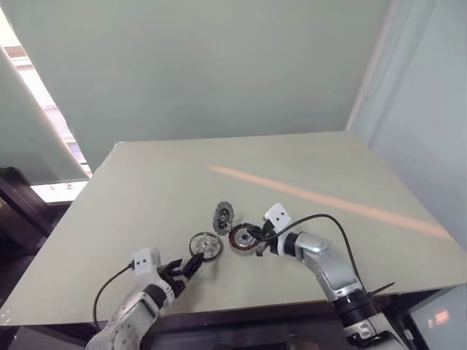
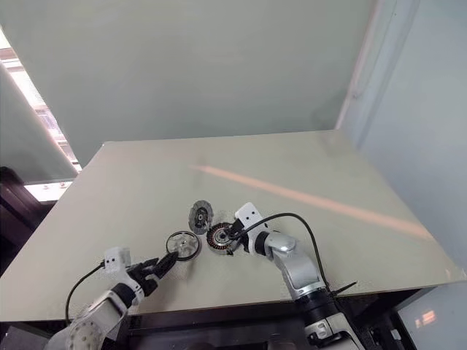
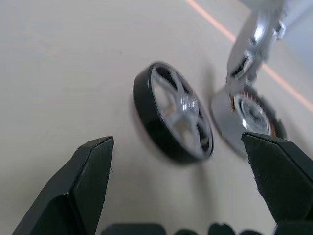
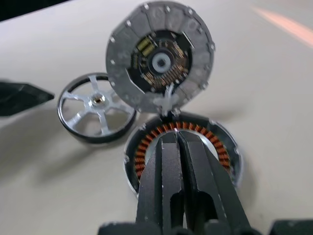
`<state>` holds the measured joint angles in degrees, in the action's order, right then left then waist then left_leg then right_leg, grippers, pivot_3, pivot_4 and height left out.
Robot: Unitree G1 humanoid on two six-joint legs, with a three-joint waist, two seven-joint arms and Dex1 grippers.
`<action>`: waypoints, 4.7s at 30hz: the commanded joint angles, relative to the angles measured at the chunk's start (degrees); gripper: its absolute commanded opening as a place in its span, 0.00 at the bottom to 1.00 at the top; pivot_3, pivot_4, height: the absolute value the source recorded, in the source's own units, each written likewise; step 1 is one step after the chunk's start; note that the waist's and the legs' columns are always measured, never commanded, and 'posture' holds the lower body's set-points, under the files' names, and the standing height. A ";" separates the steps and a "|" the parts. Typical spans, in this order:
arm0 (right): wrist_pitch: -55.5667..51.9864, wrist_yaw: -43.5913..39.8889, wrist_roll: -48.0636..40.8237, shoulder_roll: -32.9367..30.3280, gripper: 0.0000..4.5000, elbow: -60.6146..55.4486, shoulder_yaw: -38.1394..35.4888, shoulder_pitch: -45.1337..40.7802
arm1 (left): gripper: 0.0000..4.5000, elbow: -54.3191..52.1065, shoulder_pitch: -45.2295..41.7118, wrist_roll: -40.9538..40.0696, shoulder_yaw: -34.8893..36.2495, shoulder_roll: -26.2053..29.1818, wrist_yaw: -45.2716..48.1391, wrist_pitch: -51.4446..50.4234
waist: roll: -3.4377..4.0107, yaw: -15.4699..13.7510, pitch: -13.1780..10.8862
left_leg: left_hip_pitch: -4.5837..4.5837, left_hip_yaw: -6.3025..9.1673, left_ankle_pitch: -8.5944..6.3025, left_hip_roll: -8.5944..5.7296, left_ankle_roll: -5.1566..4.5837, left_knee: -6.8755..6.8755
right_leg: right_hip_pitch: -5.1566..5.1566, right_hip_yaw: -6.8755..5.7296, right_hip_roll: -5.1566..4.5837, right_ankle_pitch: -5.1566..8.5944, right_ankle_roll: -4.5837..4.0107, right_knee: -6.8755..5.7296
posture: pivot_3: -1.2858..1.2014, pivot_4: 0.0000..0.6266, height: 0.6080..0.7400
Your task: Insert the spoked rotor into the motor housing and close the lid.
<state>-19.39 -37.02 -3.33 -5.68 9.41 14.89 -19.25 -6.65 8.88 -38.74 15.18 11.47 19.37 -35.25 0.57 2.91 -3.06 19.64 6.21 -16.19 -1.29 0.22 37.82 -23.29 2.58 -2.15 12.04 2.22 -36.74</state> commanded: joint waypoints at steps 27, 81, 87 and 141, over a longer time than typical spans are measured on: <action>-2.53 1.30 -1.56 -2.04 0.00 -8.91 0.18 3.02 | 0.06 9.41 -8.78 -0.95 4.27 -3.39 -6.37 -4.83 | -0.07 -0.09 0.02 | 0.00 0.12 0.12 -0.07 0.22 -0.03 | 0.08 -0.02 0.00 0.01 -0.01 0.03 | 0.52 0.00 1.00; -5.32 -1.46 -1.76 -14.25 0.00 -14.48 -1.41 9.33 | 0.06 -12.01 -10.16 -25.32 -4.78 -12.89 -35.03 -14.70 | -0.78 -0.11 -0.45 | 0.23 0.17 0.08 -0.08 0.30 0.04 | -0.04 -0.06 0.00 0.02 -0.03 0.09 | 0.52 0.00 1.00; -5.27 -0.97 -1.62 -13.81 0.00 -14.32 -1.09 9.21 | 0.06 -7.59 -13.49 -21.54 -4.96 -14.99 -35.78 -12.69 | -0.80 -0.11 -0.46 | 0.25 0.17 0.08 -0.08 0.30 0.05 | -0.05 -0.07 0.01 0.02 -0.03 0.09 | 0.52 0.00 1.00; -4.37 1.88 -1.69 -12.82 0.00 -13.80 -1.26 10.01 | 0.80 -1.80 -18.40 -12.98 -6.21 -18.51 -37.74 -13.02 | -0.82 -0.11 -0.46 | 0.29 0.18 0.09 -0.12 0.29 0.10 | -0.04 -0.05 0.01 -0.03 0.05 0.08 | 0.52 0.00 1.00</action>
<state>-24.84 -35.24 -4.42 -18.77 -2.45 14.45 -8.39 -5.84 -8.50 -51.20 9.55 -4.34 -18.26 -47.85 -0.25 2.80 -3.52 19.93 6.40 -16.10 -1.41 0.50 37.92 -23.32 2.52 -2.14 12.01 2.27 -36.66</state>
